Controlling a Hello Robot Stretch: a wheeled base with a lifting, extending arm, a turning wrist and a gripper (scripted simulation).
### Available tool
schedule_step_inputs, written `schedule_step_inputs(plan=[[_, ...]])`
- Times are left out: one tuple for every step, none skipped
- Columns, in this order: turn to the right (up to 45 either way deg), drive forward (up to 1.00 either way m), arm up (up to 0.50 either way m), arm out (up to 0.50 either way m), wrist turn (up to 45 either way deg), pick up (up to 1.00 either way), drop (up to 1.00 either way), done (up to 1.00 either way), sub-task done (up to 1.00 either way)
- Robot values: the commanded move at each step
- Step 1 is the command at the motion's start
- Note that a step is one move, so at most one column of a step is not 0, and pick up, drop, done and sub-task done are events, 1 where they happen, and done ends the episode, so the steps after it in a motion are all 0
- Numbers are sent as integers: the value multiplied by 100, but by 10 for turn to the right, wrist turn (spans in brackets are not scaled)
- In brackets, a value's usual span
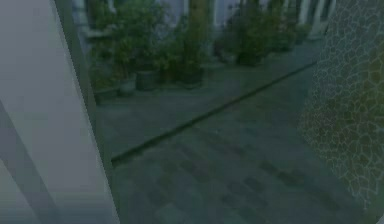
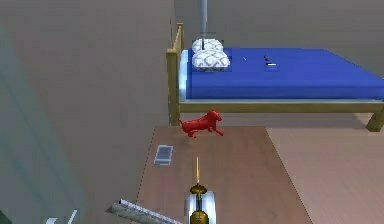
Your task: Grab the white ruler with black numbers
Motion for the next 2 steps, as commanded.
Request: schedule_step_inputs(plan=[[0, 0, 28, 0, 0, 0, 0, 0, 0], [0, 0, 0, 10, 0, 0, 0, 0, 0]])
